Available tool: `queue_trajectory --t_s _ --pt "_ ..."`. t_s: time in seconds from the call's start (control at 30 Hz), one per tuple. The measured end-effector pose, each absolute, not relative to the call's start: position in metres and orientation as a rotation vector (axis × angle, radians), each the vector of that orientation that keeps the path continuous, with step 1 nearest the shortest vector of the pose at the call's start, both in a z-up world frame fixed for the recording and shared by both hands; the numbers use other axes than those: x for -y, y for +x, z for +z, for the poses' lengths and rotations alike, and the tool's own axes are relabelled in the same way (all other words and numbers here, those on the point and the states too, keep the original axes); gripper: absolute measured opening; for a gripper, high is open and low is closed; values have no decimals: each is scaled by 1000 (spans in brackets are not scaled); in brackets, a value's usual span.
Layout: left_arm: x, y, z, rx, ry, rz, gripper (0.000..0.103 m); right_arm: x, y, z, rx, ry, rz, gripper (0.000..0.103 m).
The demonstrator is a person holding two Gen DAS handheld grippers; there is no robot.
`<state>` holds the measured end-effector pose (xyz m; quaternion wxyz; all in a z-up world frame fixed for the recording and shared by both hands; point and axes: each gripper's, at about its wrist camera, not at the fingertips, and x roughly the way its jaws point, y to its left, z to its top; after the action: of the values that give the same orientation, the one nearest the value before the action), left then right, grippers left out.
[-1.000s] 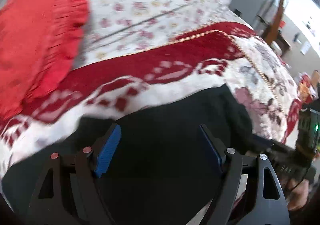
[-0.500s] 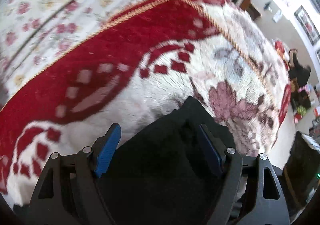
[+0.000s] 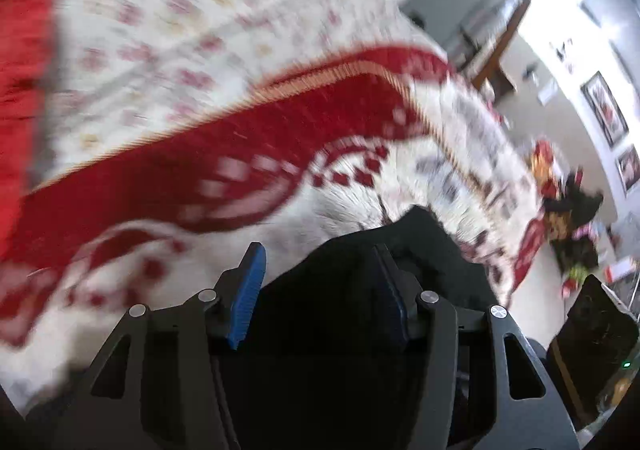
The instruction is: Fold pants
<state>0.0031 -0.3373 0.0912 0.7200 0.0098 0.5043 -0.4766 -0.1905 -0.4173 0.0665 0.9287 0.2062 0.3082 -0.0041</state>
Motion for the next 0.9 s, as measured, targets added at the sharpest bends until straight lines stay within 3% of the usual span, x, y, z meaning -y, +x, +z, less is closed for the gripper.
queue_trajectory --t_s 0.1,0.2,0.37,0.43,0.47,0.53,0.57,0.67,0.8,0.9 --pt "247 9 125 -1048 -54 -956 55 370 -178 86 -633 281 101 13" --pt "175 5 134 -1016 -71 -810 62 308 -163 80 -676 171 279 14" --pt "89 -15 114 -1054 -97 -653 62 239 -143 28 -917 169 478 23" --pt "74 -27 104 -1069 -128 -632 62 242 -154 32 -895 237 546 26" --pt "71 -32 100 -1074 -138 -628 62 247 -161 39 -870 262 565 30" --pt "72 -43 94 -1077 -147 -631 62 259 -170 51 -821 275 528 53" --pt "75 -48 90 -1077 -147 -630 62 264 -171 56 -796 262 474 53" --pt "92 -60 79 -1094 -96 -629 62 276 -163 58 -772 224 309 53" --pt "120 -70 64 -1099 -25 -584 62 281 -125 41 -817 121 140 34" --pt "134 -70 47 -1116 26 -546 62 287 -100 24 -873 84 102 31"
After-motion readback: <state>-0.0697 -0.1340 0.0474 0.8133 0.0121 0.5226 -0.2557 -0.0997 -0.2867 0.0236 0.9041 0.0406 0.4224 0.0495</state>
